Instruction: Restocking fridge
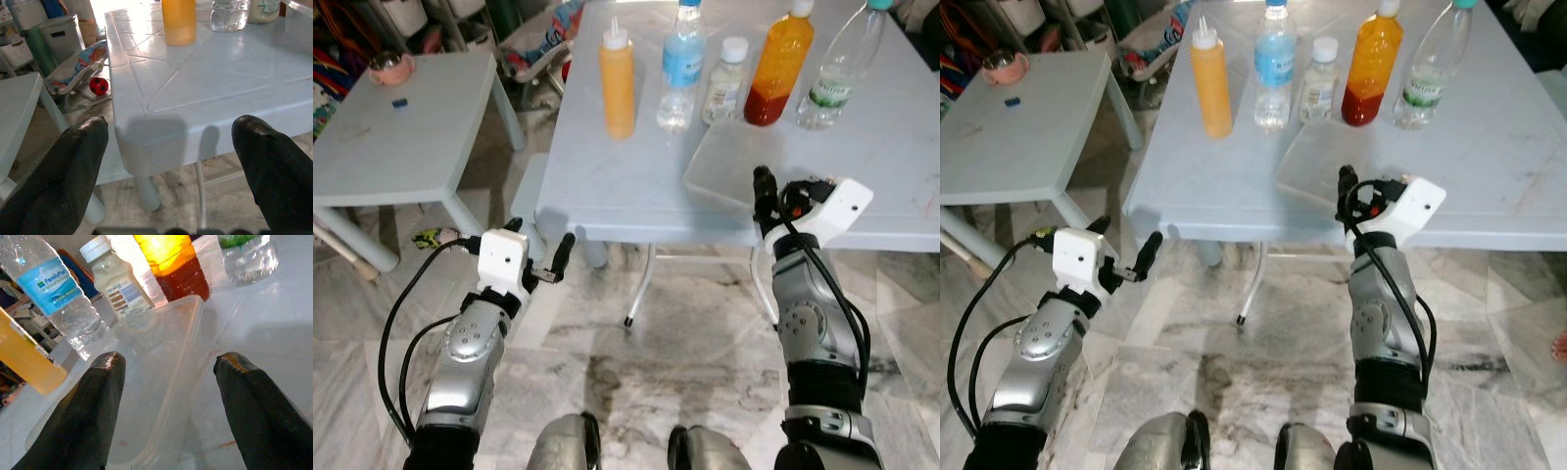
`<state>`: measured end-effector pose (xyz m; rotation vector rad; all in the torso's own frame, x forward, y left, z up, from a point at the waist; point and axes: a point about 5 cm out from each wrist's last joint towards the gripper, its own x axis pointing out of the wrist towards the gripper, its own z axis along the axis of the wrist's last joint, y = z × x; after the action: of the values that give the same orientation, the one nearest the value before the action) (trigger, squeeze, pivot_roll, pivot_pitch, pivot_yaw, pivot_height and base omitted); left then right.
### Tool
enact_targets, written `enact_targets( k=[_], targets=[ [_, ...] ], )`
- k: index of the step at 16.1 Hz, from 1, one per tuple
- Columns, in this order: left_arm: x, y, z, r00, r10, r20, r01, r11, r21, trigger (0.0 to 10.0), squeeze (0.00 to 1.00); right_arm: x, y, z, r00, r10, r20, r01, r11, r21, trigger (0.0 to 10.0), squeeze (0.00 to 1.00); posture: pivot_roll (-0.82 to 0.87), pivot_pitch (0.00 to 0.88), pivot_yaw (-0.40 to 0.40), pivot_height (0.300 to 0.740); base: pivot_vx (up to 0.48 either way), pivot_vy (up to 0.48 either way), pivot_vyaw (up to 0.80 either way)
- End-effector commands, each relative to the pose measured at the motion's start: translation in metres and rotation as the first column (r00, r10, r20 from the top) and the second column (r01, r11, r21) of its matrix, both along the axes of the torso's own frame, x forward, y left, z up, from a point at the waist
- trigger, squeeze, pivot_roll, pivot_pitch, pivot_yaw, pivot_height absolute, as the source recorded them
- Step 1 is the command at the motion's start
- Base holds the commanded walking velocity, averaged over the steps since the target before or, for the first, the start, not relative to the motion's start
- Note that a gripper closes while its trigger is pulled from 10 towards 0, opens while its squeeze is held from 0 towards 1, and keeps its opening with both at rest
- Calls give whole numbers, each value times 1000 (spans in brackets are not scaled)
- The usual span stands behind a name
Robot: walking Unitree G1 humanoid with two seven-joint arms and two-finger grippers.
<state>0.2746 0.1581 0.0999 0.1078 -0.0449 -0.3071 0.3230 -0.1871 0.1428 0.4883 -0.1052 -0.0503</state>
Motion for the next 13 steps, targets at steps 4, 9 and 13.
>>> enact_targets(
  k=[4,9,13],
  targets=[
    [0,2,-2,1000,5,-4,-5,1000,12,10000,0,3,1,-11,997,63,-45,-59,994,91,10000,0,48,117,88,740,0,0,0],
    [1,2,-2,1000,7,-2,-7,1000,16,10000,0,16,0,-11,985,169,-43,-163,980,116,10000,0,56,112,86,740,0,0,0],
    [0,3,-2,1000,10,-1,-10,1000,21,10000,0,19,0,-12,972,235,-28,-226,957,181,0,0,61,112,86,740,0,0,0]
  ],
)
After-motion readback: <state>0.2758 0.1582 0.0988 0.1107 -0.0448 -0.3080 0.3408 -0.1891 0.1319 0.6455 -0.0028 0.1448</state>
